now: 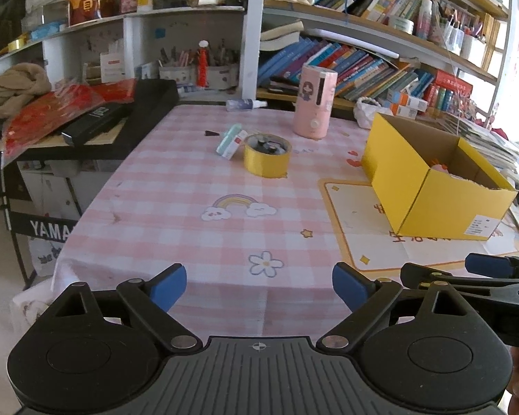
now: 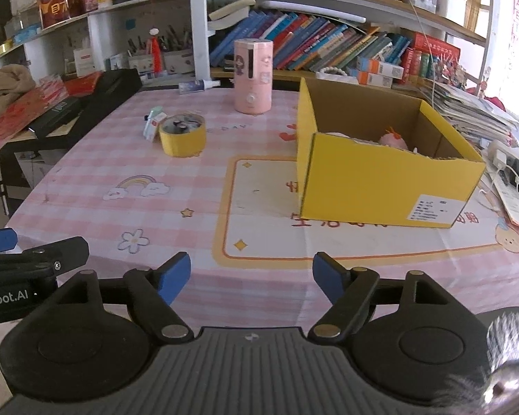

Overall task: Organize objects
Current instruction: 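Withdraw both open tools from the box back over the table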

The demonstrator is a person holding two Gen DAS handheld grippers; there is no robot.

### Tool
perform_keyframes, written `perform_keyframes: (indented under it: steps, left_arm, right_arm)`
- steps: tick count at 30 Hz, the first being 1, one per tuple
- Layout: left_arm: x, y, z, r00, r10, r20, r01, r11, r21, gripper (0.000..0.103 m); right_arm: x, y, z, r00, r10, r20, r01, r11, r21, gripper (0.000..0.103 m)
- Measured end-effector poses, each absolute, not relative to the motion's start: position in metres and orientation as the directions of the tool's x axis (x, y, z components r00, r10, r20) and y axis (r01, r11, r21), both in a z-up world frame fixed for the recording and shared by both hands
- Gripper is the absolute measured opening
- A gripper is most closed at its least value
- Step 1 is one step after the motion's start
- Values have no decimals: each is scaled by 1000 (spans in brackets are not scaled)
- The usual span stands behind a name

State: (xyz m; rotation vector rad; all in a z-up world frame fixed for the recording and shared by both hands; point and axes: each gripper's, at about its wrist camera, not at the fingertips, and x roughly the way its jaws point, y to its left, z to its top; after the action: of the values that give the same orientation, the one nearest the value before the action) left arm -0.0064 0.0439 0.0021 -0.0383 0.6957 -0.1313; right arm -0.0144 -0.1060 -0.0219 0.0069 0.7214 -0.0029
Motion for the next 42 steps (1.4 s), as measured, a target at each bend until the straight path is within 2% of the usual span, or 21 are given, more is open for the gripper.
perform_keyframes:
  steps: [6,23,42]
  left_arm:
    - [-9,56,4,767,-133,-627,108,991,-78,95]
    - [17,81,-4,758,-93,-646,42,995,-95,95]
    - [116,60,-12,738,-61,-672,5,996,-84,95]
  right_arm:
    - [-16,-91,-20,759,5,-651,-3,1000,4,82]
    - [14,-65,-25,744,40,-666,-54,999,0,84]
    - [127,-83,-36,709,80,-701,-90,996,22,84]
